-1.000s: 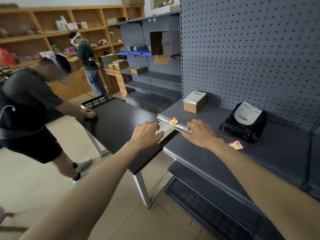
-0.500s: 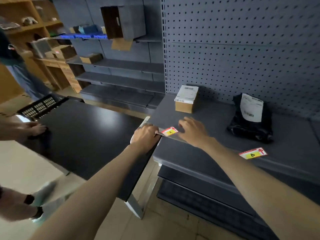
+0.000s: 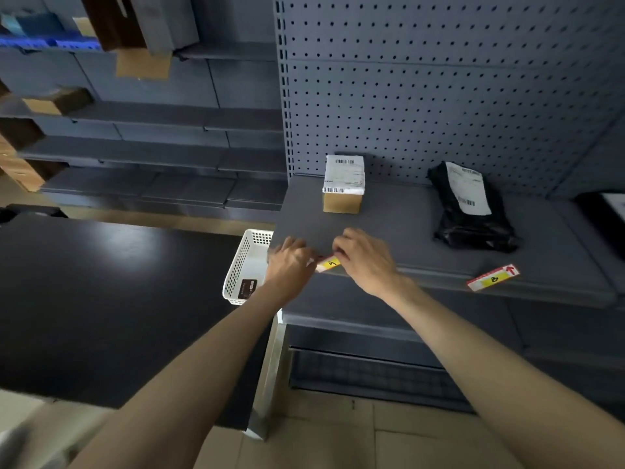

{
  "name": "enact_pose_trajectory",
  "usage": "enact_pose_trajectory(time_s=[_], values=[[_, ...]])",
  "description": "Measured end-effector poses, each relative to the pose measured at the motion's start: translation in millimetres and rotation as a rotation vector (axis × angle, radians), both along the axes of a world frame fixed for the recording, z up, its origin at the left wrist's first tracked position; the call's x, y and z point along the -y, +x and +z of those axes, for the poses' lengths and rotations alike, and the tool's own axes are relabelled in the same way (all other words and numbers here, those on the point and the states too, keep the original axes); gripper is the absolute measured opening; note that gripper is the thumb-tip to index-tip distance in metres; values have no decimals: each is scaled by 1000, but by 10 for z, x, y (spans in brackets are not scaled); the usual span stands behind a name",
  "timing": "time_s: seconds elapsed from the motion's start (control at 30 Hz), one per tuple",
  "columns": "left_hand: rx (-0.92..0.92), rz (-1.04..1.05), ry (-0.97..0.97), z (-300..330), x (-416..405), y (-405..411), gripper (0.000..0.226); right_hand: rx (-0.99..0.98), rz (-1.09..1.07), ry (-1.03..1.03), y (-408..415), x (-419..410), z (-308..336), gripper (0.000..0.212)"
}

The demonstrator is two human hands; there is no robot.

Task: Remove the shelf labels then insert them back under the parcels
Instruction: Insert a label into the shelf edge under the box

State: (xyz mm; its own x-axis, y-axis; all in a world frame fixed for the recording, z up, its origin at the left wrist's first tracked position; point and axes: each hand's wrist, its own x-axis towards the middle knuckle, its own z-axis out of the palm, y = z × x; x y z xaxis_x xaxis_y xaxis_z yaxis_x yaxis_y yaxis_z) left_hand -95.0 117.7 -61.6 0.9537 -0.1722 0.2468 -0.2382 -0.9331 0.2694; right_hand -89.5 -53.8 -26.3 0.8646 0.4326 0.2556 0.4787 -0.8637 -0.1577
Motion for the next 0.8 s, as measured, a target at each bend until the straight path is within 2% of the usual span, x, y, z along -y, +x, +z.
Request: enact_pose_trajectory(time_s=[0.17,0.47,0.8], values=[[26,-76,-97,-83,10,22,18,-18,-61,-19,-26,47,-15,15],[84,-300,43,-18,-15,97,23,-39,-162,17,-12,158,-168,15],[67,-287,36,2,-13,155,23,-40,-198,81,-11,172,-350,14]])
